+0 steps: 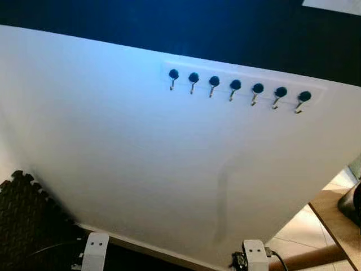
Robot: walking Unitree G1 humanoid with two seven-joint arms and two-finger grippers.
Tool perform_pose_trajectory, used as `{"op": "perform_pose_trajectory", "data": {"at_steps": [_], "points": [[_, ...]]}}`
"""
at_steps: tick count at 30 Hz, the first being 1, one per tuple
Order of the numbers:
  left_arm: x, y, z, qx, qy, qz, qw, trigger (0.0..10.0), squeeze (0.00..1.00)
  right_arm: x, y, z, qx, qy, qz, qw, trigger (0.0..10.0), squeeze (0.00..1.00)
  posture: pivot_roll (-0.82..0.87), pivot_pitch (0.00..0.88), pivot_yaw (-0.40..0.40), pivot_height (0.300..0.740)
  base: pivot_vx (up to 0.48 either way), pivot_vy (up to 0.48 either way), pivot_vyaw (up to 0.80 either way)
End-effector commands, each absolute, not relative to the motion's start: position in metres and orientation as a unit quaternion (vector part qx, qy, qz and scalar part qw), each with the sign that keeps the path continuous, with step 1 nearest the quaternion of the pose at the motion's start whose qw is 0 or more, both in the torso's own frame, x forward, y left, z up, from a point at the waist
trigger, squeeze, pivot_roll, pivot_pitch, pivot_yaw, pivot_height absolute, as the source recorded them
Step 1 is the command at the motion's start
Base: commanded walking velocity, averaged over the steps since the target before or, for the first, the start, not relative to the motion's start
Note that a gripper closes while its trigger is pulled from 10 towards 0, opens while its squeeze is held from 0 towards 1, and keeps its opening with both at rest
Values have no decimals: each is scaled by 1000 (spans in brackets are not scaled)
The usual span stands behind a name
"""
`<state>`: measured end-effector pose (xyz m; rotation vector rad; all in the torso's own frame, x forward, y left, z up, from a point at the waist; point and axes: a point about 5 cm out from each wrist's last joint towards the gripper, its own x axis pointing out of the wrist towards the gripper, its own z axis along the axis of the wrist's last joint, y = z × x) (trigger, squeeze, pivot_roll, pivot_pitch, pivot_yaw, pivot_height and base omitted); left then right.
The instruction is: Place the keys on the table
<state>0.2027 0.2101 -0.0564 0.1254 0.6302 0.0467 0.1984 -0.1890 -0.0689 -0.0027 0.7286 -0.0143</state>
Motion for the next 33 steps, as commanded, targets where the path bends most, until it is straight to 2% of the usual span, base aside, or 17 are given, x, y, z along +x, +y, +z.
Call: {"op": "perform_pose_trajectory", "data": {"at_steps": [1, 21, 33], "points": [[199, 208, -59, 55, 315, 21, 947, 10000, 0, 194, -192, -71, -4, 366, -12, 931, 10000, 0, 103, 28, -82, 740, 0, 0, -550], [202, 211, -55, 55, 297, 26, 953, 10000, 0, 199, -188, -69, -2, 359, -5, 933, 10000, 0, 111, 28, -83, 740, 0, 0, -601], [202, 212, -54, 55, 293, 31, 954, 10000, 0, 203, -186, -67, -1, 354, 1, 935, 10000, 0, 114, 31, -89, 740, 0, 0, -800]]}}
